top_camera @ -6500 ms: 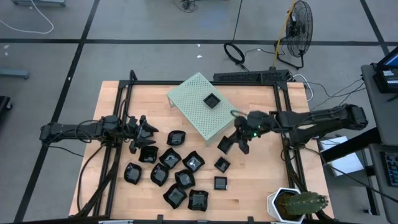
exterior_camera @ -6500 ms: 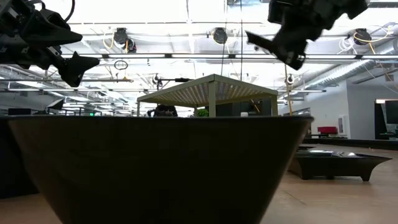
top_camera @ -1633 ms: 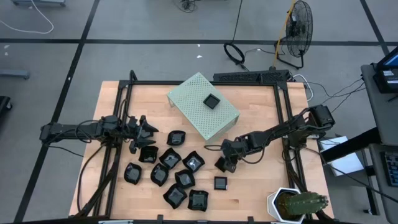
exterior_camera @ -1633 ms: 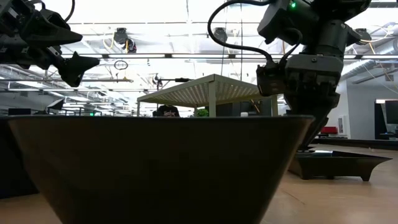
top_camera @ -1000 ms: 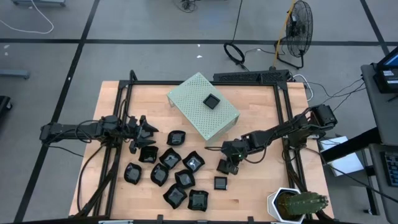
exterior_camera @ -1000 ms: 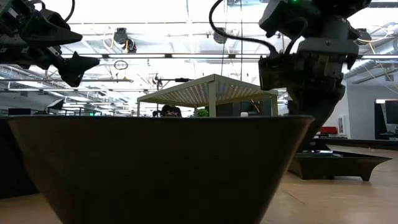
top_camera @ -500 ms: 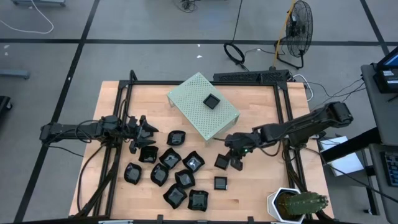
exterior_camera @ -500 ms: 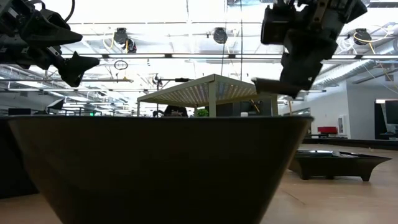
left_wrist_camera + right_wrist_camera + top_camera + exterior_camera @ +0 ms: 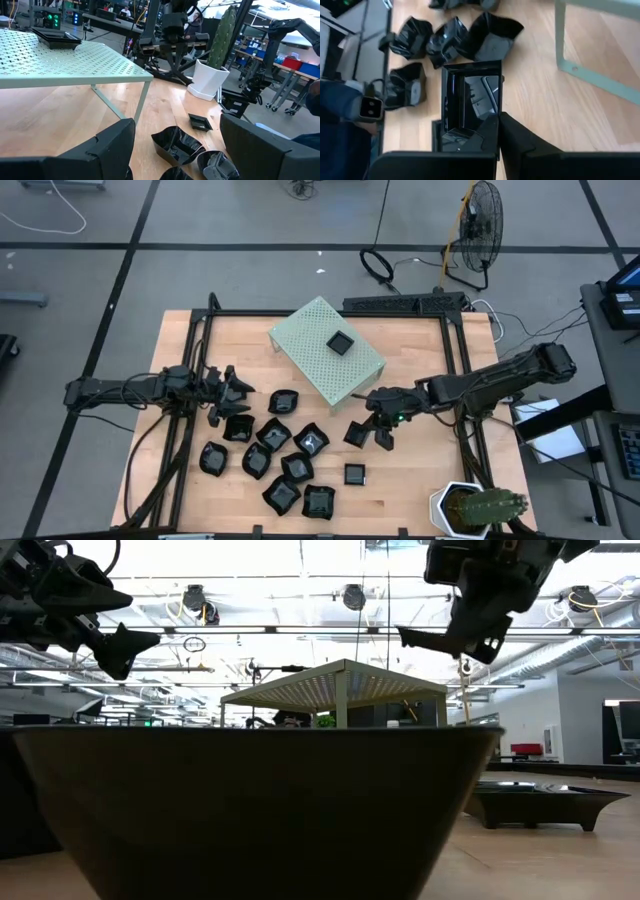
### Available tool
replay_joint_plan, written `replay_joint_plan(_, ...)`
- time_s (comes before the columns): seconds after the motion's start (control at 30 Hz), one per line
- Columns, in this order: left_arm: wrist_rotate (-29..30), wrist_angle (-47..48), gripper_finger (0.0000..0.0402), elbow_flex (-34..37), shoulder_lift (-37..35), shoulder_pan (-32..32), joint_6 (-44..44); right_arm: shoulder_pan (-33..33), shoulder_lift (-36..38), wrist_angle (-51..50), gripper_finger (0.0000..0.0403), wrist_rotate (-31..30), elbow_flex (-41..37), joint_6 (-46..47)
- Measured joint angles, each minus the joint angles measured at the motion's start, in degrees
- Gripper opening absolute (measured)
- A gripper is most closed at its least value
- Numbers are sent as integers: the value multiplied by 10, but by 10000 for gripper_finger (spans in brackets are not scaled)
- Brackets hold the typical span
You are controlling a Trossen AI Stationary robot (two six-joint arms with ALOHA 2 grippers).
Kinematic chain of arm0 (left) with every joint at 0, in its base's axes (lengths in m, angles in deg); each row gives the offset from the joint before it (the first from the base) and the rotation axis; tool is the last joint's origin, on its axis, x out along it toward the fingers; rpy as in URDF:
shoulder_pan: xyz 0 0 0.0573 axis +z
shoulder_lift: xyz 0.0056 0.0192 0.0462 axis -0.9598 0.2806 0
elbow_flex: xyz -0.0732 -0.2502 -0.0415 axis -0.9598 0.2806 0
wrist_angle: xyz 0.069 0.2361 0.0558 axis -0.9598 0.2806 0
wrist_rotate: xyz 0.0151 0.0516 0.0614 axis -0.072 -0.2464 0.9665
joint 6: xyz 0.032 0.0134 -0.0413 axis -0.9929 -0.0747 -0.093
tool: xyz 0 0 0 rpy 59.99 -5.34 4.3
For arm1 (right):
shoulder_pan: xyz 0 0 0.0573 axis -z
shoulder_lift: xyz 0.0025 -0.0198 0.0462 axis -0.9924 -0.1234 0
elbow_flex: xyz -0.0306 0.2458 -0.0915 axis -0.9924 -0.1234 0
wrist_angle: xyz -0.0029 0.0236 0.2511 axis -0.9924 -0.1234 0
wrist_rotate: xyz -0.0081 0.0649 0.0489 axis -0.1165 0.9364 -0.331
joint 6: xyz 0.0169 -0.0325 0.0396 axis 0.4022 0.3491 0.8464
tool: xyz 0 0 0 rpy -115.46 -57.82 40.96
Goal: Pick & Place Mini shaped plates
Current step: Stack the square plate on top of the other square plate on the shelf
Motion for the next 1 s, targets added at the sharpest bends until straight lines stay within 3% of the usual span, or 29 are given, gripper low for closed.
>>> replay_joint_plan(0.53, 0, 0, 296, 0, 0, 0, 0, 10, 10, -1, 0, 0, 0, -14)
replay_joint_plan(1.0, 0, 0, 296, 0, 0, 0, 0, 55, 10, -1, 0, 3, 0, -47)
